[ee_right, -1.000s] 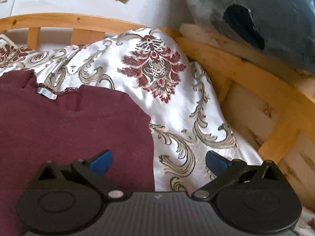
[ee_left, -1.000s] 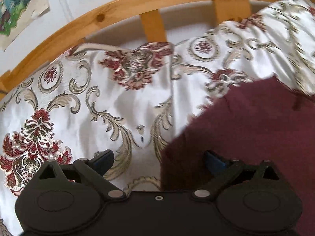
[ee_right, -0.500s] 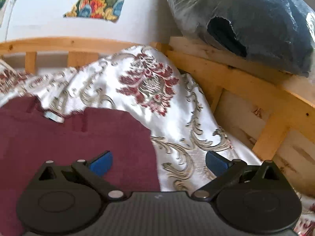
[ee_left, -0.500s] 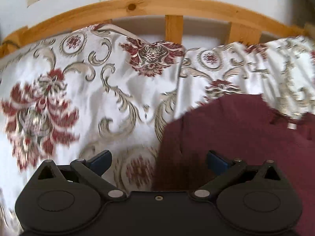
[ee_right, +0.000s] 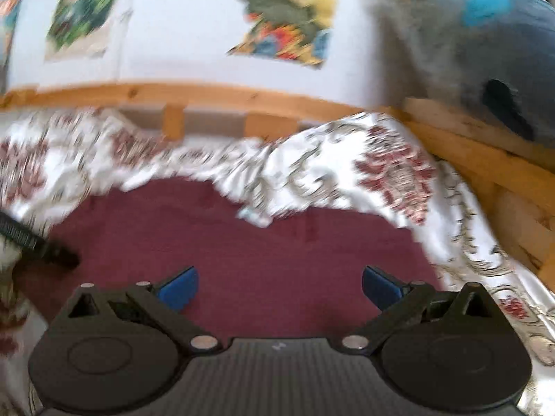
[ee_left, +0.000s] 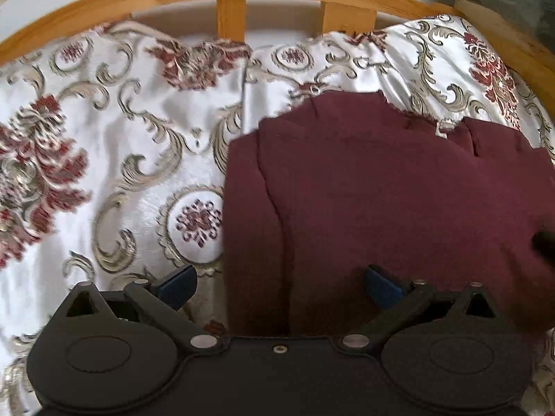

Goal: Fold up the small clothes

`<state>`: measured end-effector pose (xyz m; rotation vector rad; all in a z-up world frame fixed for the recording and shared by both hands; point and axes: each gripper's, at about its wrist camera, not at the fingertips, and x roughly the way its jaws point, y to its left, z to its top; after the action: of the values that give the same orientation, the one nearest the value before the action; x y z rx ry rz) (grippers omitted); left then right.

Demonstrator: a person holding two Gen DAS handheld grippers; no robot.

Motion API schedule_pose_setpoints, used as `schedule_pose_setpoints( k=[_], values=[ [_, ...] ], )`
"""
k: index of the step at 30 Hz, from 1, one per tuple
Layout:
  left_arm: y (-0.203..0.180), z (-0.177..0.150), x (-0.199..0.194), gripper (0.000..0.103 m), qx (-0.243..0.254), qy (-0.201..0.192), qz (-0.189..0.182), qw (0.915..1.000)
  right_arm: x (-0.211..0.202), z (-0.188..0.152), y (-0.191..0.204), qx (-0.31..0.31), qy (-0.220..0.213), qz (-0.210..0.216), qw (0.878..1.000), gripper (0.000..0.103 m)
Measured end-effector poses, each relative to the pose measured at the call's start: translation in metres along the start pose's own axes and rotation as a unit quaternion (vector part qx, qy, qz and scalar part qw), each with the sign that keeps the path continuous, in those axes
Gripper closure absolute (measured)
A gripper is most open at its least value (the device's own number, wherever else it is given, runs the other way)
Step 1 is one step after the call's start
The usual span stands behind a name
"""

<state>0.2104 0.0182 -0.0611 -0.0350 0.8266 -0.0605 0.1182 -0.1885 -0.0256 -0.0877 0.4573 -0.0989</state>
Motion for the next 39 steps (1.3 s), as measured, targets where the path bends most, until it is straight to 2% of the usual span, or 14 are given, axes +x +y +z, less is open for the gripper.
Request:
schedule_pose_setpoints(
  k=[5,10,15,20,26,28,30,32,35,38,39],
  values=[
    [0.017,-0.006,0.020,0.000,-0.040,0.019,-0.036,0.9984,0.030,-0.027,0.033,-0.057,0.054,-0.007,0.997,0.000],
    [0.017,-0.013,0.021,0.001,-0.020,0.004,-0.047,0.9987,0.034,-0.032,0.033,-0.046,0.057,0.001,0.997,0.000],
    [0.022,-0.014,0.020,0.001,-0.026,0.001,-0.060,0.9979,0.035,-0.034,0.025,-0.027,0.062,0.011,0.998,0.000],
    [0.024,-0.011,0.018,0.001,-0.032,0.009,-0.065,0.9973,0.034,-0.034,0.033,-0.037,0.059,-0.008,0.998,0.000],
    [0.025,-0.005,0.018,0.001,-0.042,0.019,-0.103,0.9936,0.034,-0.033,0.035,-0.036,0.064,-0.017,0.997,0.000],
    [0.022,-0.003,0.019,0.009,-0.040,0.019,-0.102,0.9938,0.035,-0.032,0.034,-0.034,0.066,-0.014,0.997,0.000],
    [0.019,-0.001,0.020,0.013,-0.030,0.022,-0.082,0.9959,0.036,-0.033,0.031,-0.027,0.068,-0.008,0.997,0.000],
    [0.018,0.001,0.021,0.016,-0.030,0.026,-0.078,0.9961,0.036,-0.033,0.029,-0.021,0.071,-0.003,0.997,0.000],
    [0.018,0.003,0.020,0.027,-0.033,0.027,-0.080,0.9959,0.036,-0.032,0.030,-0.022,0.070,-0.004,0.997,0.000],
    [0.015,0.004,0.016,0.041,-0.044,0.032,-0.076,0.9956,0.036,-0.033,0.030,-0.020,0.071,-0.004,0.997,0.000],
    [0.013,0.005,0.014,0.049,-0.046,0.034,-0.071,0.9958,0.036,-0.032,0.030,-0.019,0.072,-0.003,0.997,0.000]
  ],
)
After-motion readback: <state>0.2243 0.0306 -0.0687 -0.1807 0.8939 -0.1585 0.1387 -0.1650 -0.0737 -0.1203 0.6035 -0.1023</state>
